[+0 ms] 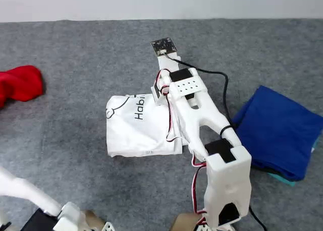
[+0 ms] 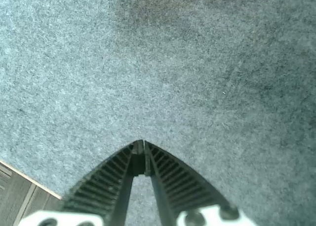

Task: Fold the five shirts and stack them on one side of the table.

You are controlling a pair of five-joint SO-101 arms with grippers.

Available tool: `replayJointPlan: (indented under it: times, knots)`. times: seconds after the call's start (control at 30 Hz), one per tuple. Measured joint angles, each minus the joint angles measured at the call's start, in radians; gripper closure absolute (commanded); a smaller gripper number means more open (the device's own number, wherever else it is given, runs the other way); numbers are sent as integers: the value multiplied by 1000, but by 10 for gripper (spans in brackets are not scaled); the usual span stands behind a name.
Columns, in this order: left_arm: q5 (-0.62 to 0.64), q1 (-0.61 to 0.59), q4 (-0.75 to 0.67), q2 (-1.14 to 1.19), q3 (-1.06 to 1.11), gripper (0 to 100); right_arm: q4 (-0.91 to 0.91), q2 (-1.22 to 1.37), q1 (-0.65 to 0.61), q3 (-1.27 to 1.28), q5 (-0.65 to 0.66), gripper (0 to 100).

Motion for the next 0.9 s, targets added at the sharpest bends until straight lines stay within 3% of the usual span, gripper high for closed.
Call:
replayJointPlan:
  times: [0.07,0.47,0.9]
  knots:
    - [0,0,0,0,23,995,-21,9,2,0,0,988]
    - [0,-3,2,0,44,995,-8,-14,5,0,49,988]
    - [0,-3,2,0,44,995,-75,-89,106,0,281,988]
